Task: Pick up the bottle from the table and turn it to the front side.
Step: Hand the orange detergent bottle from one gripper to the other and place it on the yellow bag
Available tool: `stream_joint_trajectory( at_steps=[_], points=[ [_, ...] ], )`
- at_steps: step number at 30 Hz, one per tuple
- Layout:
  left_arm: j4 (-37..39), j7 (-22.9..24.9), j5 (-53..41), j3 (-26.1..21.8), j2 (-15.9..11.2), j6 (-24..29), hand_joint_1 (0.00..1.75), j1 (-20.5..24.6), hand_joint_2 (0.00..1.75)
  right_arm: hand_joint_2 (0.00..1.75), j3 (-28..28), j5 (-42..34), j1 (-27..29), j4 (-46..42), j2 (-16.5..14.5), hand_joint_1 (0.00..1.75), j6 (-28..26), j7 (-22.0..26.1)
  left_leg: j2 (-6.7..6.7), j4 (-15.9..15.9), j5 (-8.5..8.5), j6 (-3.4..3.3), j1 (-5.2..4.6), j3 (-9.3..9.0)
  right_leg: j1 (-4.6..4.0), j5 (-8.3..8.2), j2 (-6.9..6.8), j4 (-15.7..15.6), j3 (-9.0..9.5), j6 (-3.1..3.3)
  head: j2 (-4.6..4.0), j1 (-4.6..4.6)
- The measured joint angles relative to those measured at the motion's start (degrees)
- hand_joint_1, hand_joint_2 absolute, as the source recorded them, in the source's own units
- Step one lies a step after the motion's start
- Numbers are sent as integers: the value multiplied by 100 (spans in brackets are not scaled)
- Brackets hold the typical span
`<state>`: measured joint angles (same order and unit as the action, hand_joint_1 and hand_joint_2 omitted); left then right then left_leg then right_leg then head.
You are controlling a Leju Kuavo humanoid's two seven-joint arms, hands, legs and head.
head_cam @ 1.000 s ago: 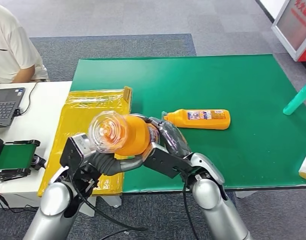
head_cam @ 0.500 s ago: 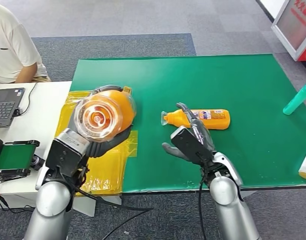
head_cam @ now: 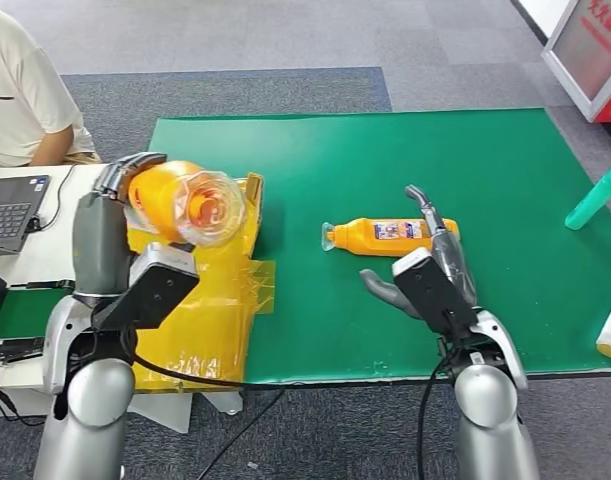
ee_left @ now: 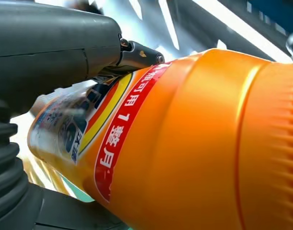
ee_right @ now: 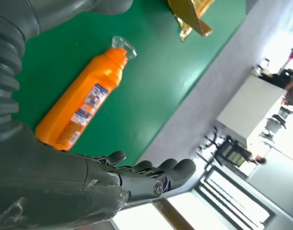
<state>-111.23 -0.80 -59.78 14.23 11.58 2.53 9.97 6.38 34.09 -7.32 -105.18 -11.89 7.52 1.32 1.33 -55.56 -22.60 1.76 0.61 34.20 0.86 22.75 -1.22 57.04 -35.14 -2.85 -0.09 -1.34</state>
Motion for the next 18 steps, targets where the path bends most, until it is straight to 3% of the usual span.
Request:
stream_joint_trajectory(
  at_steps=[7, 12, 18],
  points=[
    [519, 234, -2418, -953, -45, -27, 175, 54, 175, 175, 52, -230, 342, -1014, -3, 0, 255, 203, 0, 0, 0, 1, 1, 1, -1, 3, 0, 0, -2, 3, 1, -1],
    [1070, 403, -2897, -1414, -210, -152, 175, 132, 175, 175, 253, -349, 542, -1538, 5, 0, 427, 239, 0, 0, 0, 0, 0, 2, -1, 3, 0, 0, -2, 3, 0, -1],
    [1587, 785, -2911, -1510, -546, -403, 175, 219, 175, 175, 469, -548, 672, -1924, 41, 0, 593, 298, 0, 0, 0, 1, 1, 2, -1, 3, 0, 0, -4, 3, 0, 0]
  ],
)
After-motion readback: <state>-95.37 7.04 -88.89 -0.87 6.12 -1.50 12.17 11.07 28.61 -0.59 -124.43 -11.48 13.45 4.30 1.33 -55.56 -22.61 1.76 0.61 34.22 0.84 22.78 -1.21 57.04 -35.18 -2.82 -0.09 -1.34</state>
